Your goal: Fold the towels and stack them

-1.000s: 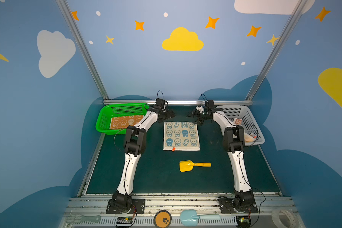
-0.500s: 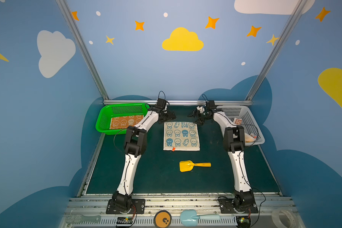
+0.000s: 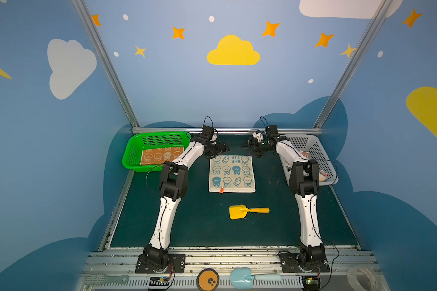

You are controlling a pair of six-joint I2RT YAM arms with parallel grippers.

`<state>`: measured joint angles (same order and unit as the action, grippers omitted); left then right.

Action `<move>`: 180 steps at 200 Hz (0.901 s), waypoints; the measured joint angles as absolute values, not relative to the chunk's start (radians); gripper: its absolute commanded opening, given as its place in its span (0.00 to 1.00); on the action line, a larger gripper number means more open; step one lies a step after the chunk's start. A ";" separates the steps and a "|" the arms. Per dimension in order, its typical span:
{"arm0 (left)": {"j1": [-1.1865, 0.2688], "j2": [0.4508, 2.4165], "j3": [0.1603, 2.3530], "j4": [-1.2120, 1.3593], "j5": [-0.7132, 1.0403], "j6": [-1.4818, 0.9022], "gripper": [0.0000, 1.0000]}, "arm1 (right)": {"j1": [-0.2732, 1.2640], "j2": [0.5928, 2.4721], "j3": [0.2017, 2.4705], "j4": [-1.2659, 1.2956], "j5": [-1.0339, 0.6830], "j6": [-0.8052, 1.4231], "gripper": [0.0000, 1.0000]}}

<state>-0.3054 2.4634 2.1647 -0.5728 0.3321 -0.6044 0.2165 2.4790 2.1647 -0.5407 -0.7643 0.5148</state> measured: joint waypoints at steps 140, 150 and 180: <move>-0.258 2.497 2.203 -0.602 0.344 -0.534 0.99 | 0.198 2.535 2.217 -0.651 -0.718 0.398 0.90; -0.268 2.480 2.202 -0.606 0.336 -0.506 0.99 | 0.199 2.505 2.199 -0.661 -0.683 0.372 0.90; -0.292 2.442 2.247 -0.657 0.292 -0.431 0.99 | 0.200 2.470 2.232 -0.708 -0.547 0.301 0.88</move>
<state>-0.2920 2.4420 2.2475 -0.6571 0.2916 -0.4313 0.2005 2.4702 2.2318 -0.7078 -0.5468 0.3012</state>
